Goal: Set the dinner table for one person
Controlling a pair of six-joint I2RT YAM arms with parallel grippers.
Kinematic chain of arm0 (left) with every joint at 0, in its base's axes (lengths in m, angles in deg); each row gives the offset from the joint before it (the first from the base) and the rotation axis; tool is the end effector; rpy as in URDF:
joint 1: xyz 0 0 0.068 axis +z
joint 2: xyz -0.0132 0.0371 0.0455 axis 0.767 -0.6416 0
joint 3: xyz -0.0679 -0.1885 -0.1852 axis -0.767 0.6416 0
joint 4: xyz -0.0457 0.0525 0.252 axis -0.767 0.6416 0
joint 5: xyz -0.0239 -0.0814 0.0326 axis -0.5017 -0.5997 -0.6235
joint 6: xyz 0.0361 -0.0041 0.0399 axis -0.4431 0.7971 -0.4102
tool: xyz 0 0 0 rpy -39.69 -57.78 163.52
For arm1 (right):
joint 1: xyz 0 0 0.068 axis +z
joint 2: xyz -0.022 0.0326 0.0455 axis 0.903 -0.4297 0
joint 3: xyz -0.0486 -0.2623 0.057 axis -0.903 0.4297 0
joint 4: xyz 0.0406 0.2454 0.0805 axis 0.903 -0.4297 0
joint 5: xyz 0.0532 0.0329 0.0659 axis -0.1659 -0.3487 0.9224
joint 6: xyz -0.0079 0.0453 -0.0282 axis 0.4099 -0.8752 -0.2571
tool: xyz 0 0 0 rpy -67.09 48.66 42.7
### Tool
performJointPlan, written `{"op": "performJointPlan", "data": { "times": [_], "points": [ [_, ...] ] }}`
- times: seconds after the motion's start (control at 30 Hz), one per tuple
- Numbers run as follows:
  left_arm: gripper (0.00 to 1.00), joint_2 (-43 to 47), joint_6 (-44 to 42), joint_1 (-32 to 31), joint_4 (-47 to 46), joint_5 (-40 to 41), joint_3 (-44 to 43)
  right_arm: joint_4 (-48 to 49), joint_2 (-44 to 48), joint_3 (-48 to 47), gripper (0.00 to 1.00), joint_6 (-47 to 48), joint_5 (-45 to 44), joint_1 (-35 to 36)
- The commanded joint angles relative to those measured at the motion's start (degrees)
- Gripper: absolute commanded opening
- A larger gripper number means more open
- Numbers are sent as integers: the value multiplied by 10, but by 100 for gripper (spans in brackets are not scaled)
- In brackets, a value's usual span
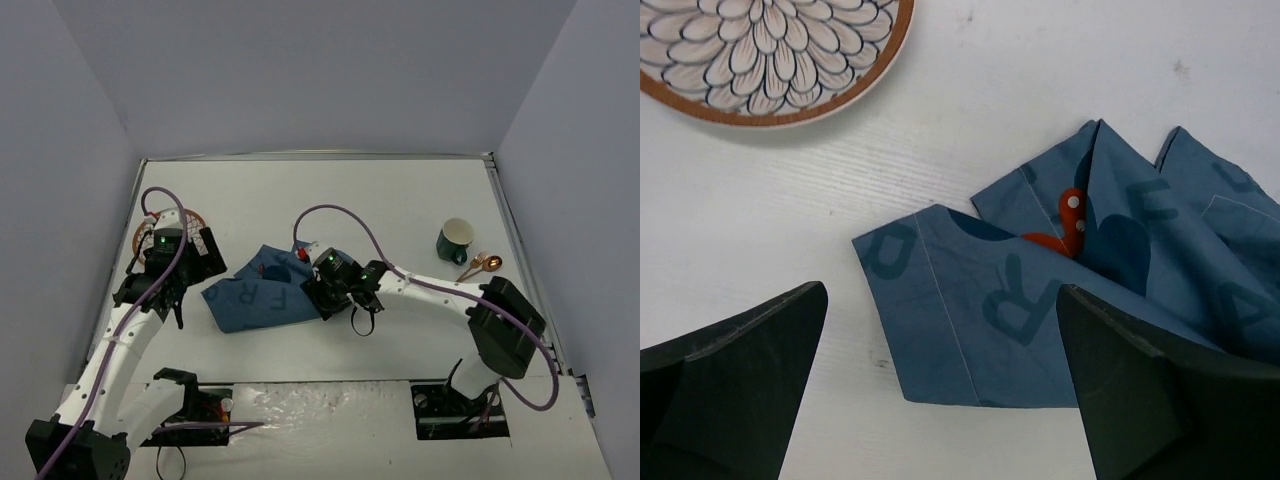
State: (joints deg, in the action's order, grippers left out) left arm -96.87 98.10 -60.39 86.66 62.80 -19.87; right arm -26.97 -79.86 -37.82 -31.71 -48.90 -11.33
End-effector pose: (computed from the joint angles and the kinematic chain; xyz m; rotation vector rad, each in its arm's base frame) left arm 0.1935 -0.0324 0.3055 -0.4064 2.1599 -0.3066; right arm 0.2026 0.2703 0.1977 -0.8927 2.2707 0.5015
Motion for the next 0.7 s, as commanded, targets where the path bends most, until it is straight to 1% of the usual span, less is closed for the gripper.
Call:
{"op": "performJointPlan", "data": {
  "times": [0.0,0.03,0.17,0.23,0.37,0.43,0.53,0.67],
  "points": [
    [97,10,87,5,-14,19,22,15,107,-62,67,13,25,-14],
    [97,10,96,5,-19,22,31,13,111,-81,70,24,31,-20],
    [97,-1,131,5,-58,16,74,16,79,-135,70,78,71,-54],
    [97,-13,139,5,-70,21,85,27,46,-166,68,114,103,-63],
    [97,-36,146,5,-86,15,92,40,-13,-207,63,136,121,-69],
    [97,-55,148,5,-92,13,89,49,-34,-209,61,132,127,-76],
    [97,-72,145,5,-106,4,79,70,-38,-190,59,121,134,-86],
    [95,-107,114,-7,-162,-64,58,85,-8,-146,60,103,97,-94]
  ]
}}
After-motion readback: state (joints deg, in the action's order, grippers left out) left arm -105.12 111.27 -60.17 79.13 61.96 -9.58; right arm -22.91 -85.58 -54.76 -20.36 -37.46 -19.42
